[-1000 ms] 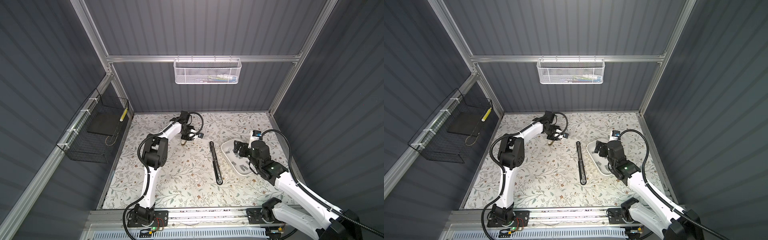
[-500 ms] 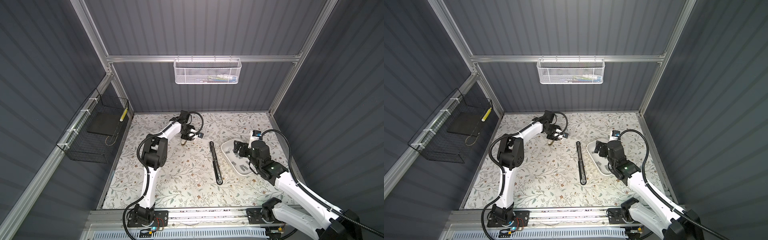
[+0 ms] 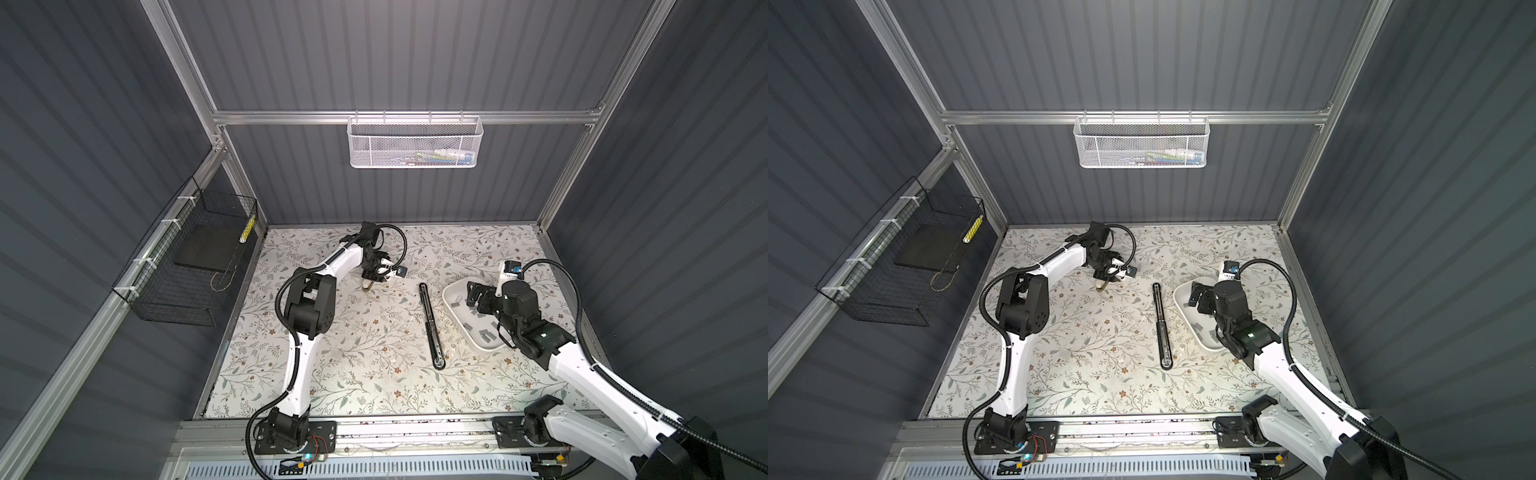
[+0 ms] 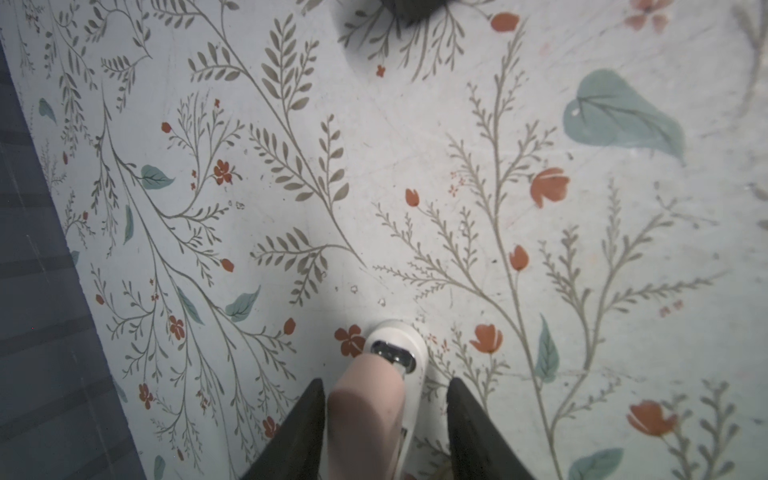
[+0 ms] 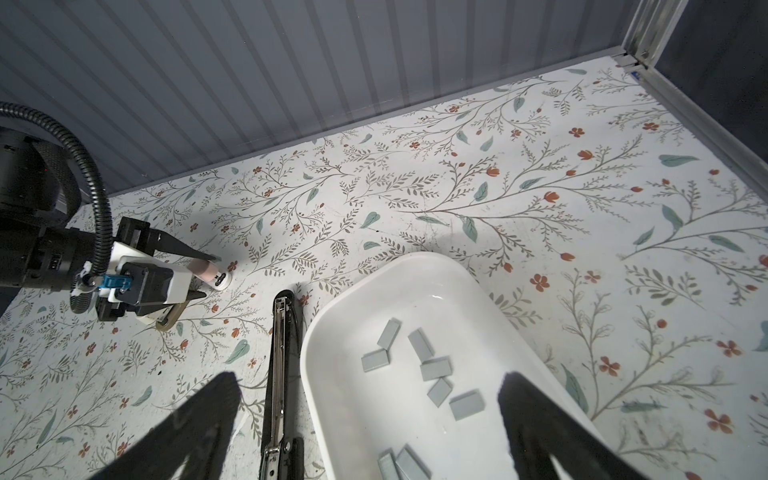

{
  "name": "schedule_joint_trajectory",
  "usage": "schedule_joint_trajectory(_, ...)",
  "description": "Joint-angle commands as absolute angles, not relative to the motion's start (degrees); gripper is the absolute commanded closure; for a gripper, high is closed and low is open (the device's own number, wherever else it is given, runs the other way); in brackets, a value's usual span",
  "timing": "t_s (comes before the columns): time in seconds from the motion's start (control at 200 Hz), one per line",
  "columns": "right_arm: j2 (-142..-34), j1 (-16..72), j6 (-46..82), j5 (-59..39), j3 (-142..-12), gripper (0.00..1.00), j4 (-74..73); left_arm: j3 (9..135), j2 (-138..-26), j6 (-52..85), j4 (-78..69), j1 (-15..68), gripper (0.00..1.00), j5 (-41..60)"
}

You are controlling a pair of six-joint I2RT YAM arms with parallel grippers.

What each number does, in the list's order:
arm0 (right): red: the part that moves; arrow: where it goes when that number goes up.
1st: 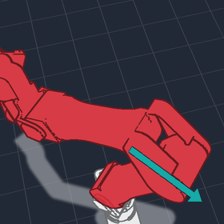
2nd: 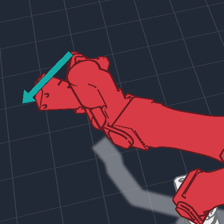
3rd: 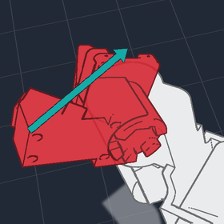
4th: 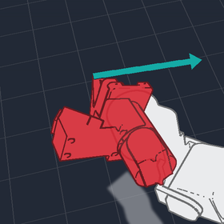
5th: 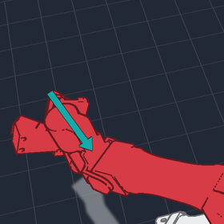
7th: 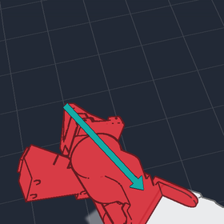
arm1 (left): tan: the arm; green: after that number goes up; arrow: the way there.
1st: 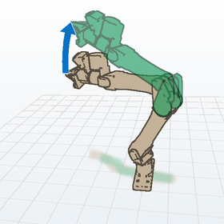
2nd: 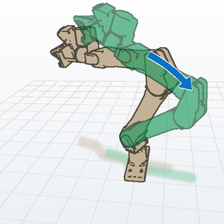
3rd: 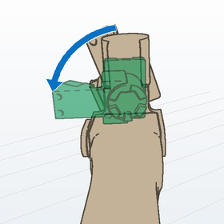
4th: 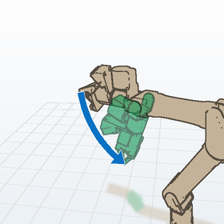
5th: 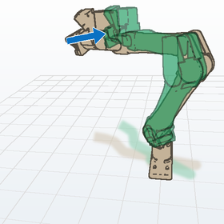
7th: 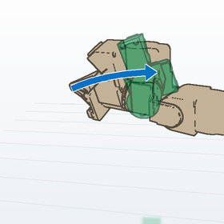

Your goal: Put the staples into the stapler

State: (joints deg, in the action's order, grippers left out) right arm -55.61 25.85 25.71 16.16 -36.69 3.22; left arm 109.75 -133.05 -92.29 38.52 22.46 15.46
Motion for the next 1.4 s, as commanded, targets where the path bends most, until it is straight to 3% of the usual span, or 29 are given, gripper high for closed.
schedule_joint_trajectory(0.0,-55.9,25.6,26.3,15.9,-37.2,0.01,3.4,111.5,-135.1,-92.9,41.0,22.6,0.57,15.6)
schedule_joint_trajectory(0.205,-56.5,25.5,26.4,15.8,-37.4,0.01,3.4,112.2,-134.8,-92.7,41.6,22.6,0.72,16.9)
schedule_joint_trajectory(0.38,-56.8,25.4,27.4,17.4,-37.3,0.01,3.4,111.5,-132.3,-91.2,41.3,22.6,1.00,18.3)
schedule_joint_trajectory(0.53,-56.9,24.9,29.4,19.3,-36.3,0.01,2.2,109.4,-127.2,-84.5,36.7,22.7,1.00,22.1)
schedule_joint_trajectory(0.795,-57.8,24.1,33.0,20.7,-37.4,0.01,5.7,108.0,-115.4,-60.5,30.7,22.8,1.00,28.9)
schedule_joint_trajectory(1.056,-56.2,24.0,31.6,17.3,-37.6,0.01,6.5,104.2,-105.5,-29.1,27.1,22.6,1.00,21.5)
schedule_joint_trajectory(1.141,-55.4,23.9,31.6,16.2,-37.2,0.01,6.2,96.8,-99.8,-17.5,22.7,22.6,1.00,23.0)
schedule_joint_trajectory(1.246,-54.7,24.0,31.2,13.6,-36.6,0.01,5.6,77.4,-90.4,-4.5,7.0,22.6,1.00,26.9)
schedule_joint_trajectory(1.396,-54.0,24.0,30.0,7.9,-35.8,0.16,3.7,58.3,-82.2,5.1,-8.4,22.6,1.00,32.2)
